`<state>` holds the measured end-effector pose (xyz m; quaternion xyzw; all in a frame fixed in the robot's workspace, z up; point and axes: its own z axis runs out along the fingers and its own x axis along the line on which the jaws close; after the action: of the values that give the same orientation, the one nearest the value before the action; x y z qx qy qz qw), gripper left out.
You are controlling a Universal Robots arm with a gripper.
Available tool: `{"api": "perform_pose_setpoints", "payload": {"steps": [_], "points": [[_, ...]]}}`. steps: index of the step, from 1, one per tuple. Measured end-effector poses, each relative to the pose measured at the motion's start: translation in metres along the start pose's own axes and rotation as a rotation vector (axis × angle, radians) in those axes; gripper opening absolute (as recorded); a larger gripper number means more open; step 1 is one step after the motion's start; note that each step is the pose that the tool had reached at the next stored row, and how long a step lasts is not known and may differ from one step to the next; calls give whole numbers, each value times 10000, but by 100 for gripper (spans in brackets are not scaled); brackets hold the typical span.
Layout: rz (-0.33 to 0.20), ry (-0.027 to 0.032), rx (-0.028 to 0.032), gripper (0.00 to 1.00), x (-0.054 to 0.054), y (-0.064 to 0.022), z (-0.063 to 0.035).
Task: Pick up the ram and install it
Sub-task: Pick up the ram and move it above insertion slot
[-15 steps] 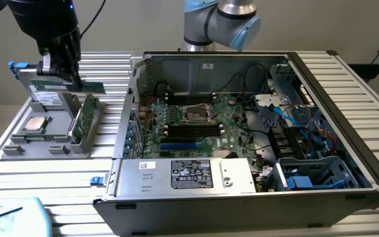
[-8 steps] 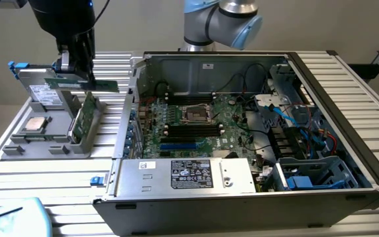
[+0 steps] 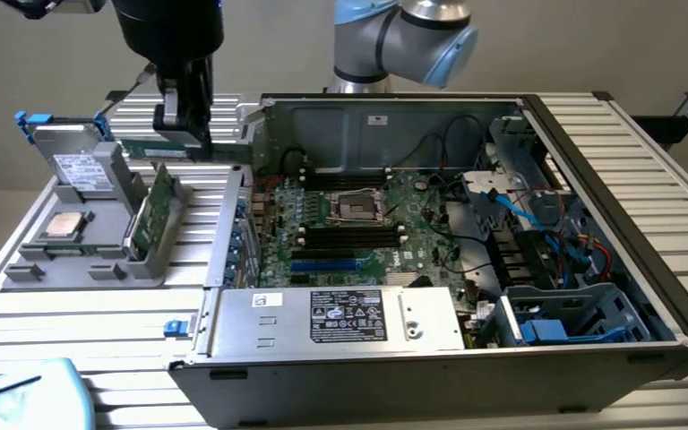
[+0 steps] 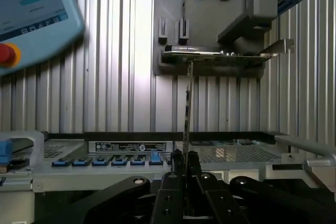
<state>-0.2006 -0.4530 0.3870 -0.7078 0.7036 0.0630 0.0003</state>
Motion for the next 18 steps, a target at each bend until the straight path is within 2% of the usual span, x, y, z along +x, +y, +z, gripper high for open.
{"api": "perform_pose_setpoints", "payload": {"steps": [7, 12, 13, 15, 18], "points": [[-2, 0, 15, 14, 0, -271, -26], [-8, 1, 85, 14, 1, -458, -43], [-11, 1, 114, 14, 1, -490, -46], [-21, 3, 231, 14, 1, -534, -50], [-44, 4, 495, 14, 1, -585, -54]]}}
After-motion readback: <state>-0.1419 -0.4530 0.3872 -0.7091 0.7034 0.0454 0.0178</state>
